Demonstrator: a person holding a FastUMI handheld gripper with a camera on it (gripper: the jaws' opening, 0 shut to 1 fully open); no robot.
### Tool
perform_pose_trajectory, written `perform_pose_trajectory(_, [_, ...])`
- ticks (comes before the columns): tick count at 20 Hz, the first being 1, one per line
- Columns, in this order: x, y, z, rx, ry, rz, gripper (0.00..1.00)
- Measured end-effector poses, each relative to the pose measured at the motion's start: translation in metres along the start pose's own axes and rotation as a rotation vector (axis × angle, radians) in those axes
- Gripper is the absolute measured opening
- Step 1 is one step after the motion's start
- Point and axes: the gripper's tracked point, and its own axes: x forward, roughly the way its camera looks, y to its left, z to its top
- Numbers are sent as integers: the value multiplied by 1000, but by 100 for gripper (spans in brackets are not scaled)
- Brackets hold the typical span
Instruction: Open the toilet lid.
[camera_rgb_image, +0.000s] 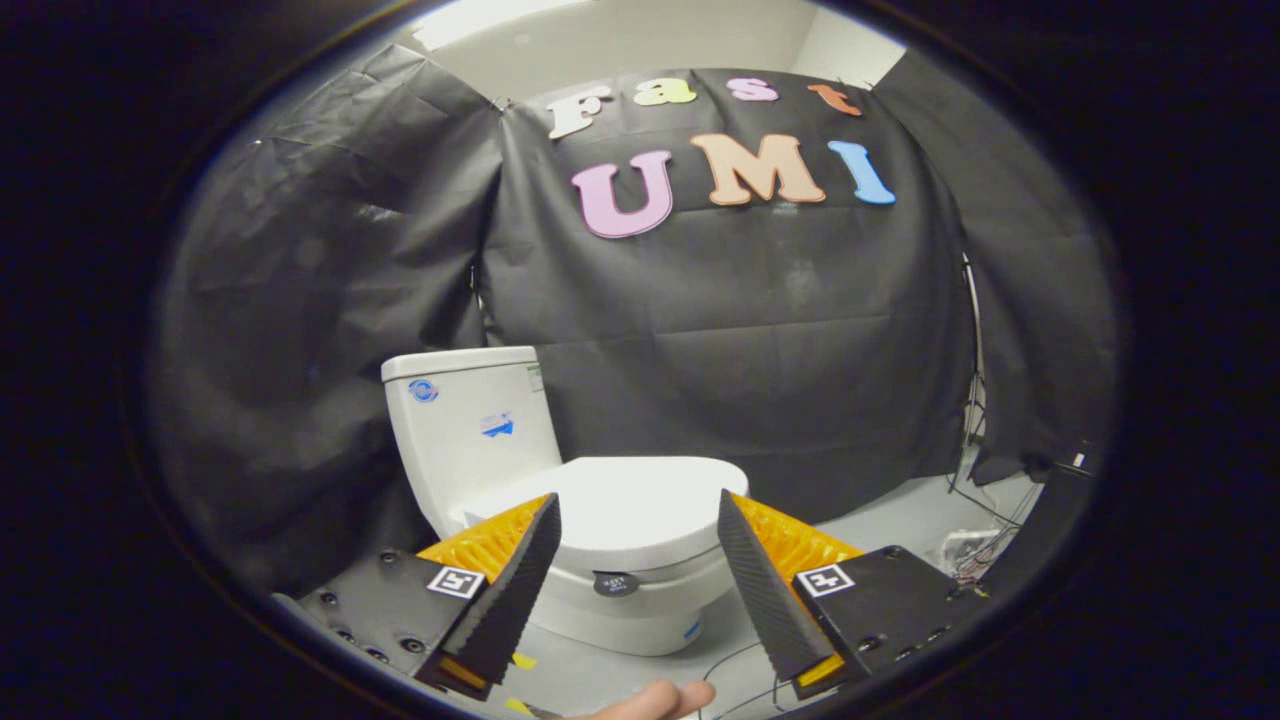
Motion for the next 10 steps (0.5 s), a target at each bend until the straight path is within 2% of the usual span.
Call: perform_pose_trajectory(10, [2, -4, 14, -32, -15, -18, 98])
